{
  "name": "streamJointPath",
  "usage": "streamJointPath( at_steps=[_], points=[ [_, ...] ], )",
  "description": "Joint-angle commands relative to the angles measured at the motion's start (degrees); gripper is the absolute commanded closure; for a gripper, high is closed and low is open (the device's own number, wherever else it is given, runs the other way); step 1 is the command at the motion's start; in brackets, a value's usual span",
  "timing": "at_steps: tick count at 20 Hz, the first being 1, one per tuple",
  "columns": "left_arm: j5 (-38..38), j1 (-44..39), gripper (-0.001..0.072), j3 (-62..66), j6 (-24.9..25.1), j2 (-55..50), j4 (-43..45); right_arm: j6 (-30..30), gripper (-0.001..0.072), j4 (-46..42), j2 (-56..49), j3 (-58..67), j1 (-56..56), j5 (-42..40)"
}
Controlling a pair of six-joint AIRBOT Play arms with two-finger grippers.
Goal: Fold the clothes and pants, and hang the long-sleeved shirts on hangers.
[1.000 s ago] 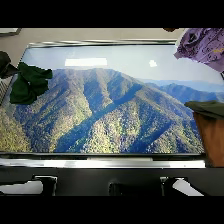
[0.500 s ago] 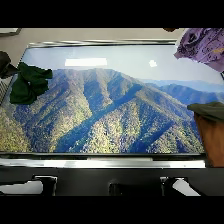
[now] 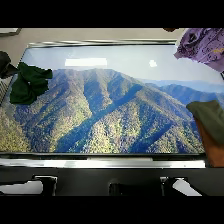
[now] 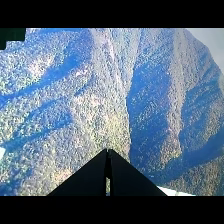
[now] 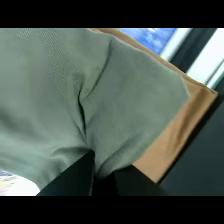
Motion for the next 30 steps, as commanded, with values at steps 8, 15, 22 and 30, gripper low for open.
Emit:
streamJointPath(
  at_steps=[8,15,22,30],
  points=[
    [0.0,0.0,0.0689,0.0,0.0,0.0,0.0,2.6,0.0683,-8.2,0.0,-7.2,0.0,-0.2],
    [0.0,0.0,0.0689,0.0,0.0,0.0,0.0,3.6,0.0682,-11.6,0.0,-7.4,0.0,2.8],
    [0.0,0.0,0.0689,0.0,0.0,0.0,0.0,8.3,0.0256,-13.5,0.6,-6.4,0.0,6.7],
    [-0.2,-3.7,0.069,-1.5,7.8,0.2,6.2,-5.1,0.0578,25.4,4.0,7.4,20.8,-7.0]
  ],
)
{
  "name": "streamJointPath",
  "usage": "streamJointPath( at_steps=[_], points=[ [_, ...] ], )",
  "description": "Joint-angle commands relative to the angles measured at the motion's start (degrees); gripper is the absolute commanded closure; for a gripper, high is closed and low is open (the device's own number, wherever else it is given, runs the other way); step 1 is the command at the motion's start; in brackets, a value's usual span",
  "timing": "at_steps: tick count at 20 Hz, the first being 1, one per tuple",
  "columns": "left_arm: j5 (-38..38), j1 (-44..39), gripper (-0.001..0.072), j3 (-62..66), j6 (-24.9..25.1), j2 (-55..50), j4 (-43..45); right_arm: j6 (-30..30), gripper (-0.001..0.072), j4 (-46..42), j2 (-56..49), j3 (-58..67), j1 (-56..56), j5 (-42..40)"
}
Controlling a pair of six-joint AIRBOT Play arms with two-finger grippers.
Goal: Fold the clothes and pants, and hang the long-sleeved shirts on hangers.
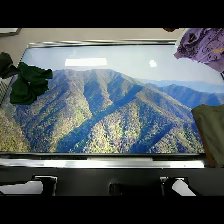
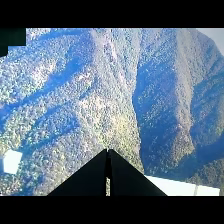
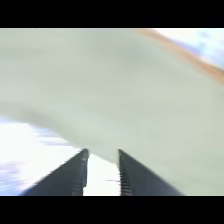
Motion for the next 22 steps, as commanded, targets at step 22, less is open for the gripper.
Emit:
streamJointPath(
  at_steps=[22],
  points=[
    [6.5,-8.3,0.0689,-31.8,14.5,20.9,5.4,-2.6,0.068,-0.2,0.4,3.8,68.9,-11.7]
  ],
)
